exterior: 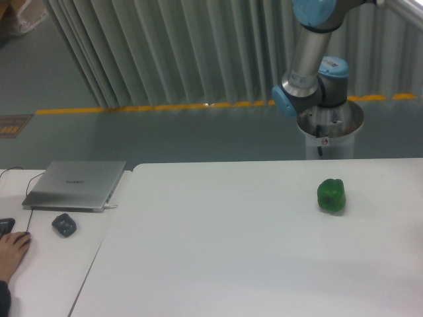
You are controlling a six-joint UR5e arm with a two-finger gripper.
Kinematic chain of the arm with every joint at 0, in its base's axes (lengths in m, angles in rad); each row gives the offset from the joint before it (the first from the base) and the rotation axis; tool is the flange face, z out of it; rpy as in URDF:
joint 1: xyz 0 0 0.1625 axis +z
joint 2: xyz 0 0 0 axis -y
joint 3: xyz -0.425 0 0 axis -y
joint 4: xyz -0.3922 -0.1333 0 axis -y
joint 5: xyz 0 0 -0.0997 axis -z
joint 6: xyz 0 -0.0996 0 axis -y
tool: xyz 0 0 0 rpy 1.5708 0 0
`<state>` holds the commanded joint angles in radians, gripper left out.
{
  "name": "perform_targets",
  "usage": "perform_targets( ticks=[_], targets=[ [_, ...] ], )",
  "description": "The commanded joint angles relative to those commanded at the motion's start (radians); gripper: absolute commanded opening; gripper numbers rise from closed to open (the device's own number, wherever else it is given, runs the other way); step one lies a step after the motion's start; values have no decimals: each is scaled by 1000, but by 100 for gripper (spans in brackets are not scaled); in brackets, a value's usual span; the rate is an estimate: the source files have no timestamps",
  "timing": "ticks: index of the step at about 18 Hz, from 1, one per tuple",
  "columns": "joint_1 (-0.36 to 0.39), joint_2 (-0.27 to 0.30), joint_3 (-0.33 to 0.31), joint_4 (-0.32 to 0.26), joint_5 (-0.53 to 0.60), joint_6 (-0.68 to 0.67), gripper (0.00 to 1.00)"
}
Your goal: Place the triangular bread in the basket
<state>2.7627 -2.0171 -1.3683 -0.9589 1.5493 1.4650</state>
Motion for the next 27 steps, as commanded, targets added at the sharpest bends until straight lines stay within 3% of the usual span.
perform_targets(
  ticks=[1, 2, 3, 11, 16, 17, 19, 21, 22, 27],
  targets=[
    [2, -6, -11, 15, 2, 0, 0],
    [3, -12, -20, 34, 2, 6, 31],
    [2, -20, -23, 39, 5, 6, 99],
    [0, -12, -35, 46, 9, -5, 100],
    [-37, 14, -46, 25, 5, -87, 100],
    [-49, 27, -52, 7, 5, -89, 100],
    [-86, 80, -84, -98, -3, -95, 100],
    [-146, 102, -110, -128, 3, -121, 100],
    [-150, 125, -121, -138, 2, -135, 100],
    [-166, 133, -129, -179, 14, -132, 100]
  ],
)
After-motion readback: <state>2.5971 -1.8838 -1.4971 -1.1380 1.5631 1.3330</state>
